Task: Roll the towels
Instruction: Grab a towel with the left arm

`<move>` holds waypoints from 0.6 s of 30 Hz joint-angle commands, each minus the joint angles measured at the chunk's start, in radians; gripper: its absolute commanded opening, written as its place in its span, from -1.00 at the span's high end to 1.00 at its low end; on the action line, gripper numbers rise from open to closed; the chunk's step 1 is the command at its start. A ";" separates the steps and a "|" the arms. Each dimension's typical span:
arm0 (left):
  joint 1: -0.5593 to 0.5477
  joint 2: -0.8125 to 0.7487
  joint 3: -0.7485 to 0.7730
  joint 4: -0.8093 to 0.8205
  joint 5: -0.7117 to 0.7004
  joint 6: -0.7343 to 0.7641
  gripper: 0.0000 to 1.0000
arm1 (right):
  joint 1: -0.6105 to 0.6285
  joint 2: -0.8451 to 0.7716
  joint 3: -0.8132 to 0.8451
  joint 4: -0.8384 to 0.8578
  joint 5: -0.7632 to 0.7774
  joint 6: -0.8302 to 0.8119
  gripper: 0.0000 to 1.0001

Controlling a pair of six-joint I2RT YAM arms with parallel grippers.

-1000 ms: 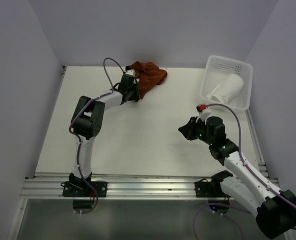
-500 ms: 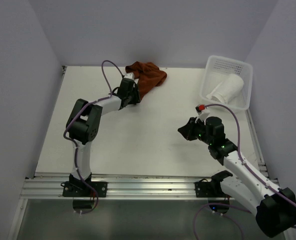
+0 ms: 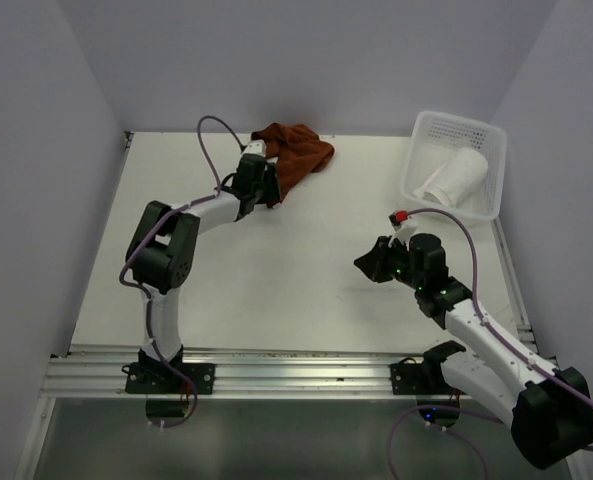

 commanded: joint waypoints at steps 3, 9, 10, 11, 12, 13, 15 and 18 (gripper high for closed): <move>-0.001 0.032 0.030 0.010 -0.041 0.001 -0.07 | 0.003 0.011 0.000 0.054 -0.030 0.007 0.75; 0.000 0.063 0.047 -0.003 -0.029 -0.002 0.13 | 0.003 0.020 0.000 0.059 -0.030 0.010 0.75; 0.000 0.066 0.044 -0.004 -0.029 -0.001 0.13 | 0.003 0.021 0.000 0.060 -0.030 0.010 0.75; 0.000 0.067 0.041 -0.010 -0.030 -0.004 0.14 | 0.003 0.021 -0.001 0.063 -0.030 0.010 0.75; 0.000 0.069 0.037 -0.010 -0.032 -0.004 0.15 | 0.003 0.023 -0.003 0.063 -0.030 0.010 0.75; 0.000 0.069 0.021 -0.009 -0.035 -0.005 0.16 | 0.003 0.021 -0.003 0.063 -0.030 0.012 0.74; 0.000 0.067 0.004 -0.001 -0.030 -0.008 0.36 | 0.003 0.028 -0.003 0.066 -0.030 0.012 0.74; 0.000 0.067 -0.014 0.013 -0.016 -0.016 0.85 | 0.003 0.031 -0.004 0.066 -0.030 0.012 0.74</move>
